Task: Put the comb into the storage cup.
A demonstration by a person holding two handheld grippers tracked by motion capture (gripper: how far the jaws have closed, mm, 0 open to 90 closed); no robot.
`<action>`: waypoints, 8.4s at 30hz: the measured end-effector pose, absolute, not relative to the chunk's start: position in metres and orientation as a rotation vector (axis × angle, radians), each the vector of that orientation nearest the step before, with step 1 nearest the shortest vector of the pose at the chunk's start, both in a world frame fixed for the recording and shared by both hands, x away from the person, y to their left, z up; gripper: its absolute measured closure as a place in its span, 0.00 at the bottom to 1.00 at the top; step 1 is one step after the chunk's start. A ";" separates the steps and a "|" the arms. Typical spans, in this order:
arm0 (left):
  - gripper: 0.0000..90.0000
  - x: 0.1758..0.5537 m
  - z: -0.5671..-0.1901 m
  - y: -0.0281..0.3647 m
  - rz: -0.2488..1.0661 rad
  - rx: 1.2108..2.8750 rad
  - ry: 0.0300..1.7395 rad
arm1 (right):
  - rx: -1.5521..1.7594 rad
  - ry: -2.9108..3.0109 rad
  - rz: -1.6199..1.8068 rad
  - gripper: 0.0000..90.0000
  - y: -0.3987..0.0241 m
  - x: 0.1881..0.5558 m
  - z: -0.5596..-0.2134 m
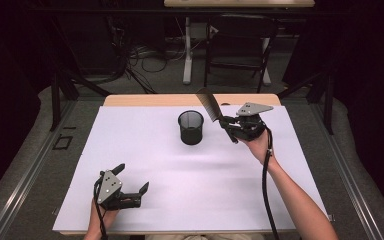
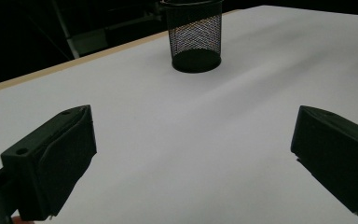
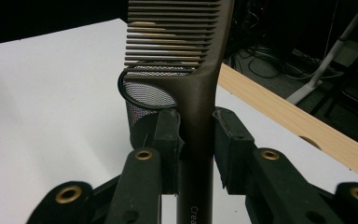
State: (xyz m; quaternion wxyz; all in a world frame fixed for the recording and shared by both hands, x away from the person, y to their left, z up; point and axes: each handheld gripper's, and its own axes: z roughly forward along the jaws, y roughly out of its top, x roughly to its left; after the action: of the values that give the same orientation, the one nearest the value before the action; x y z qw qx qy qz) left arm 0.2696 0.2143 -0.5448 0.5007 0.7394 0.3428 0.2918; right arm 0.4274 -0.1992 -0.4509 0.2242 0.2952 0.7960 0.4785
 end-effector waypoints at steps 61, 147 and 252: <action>0.00 0.269 -0.544 0.215 0.712 1.782 0.828 | 0.816 2.118 1.428 0.81 -0.161 0.451 -0.427; 0.00 0.269 -0.544 0.215 0.710 1.783 0.829 | 0.780 1.897 1.626 0.81 -0.109 0.477 -0.430; 0.00 0.269 -0.544 0.216 0.711 1.780 0.828 | 0.868 2.103 1.466 0.81 -0.088 0.495 -0.491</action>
State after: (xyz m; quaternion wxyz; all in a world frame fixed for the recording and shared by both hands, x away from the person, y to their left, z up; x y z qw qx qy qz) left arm 0.2688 0.2160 -0.5441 0.5029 0.7368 0.3429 0.2942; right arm 0.4950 -0.0882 -0.4911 0.2159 0.3130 0.7587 0.5289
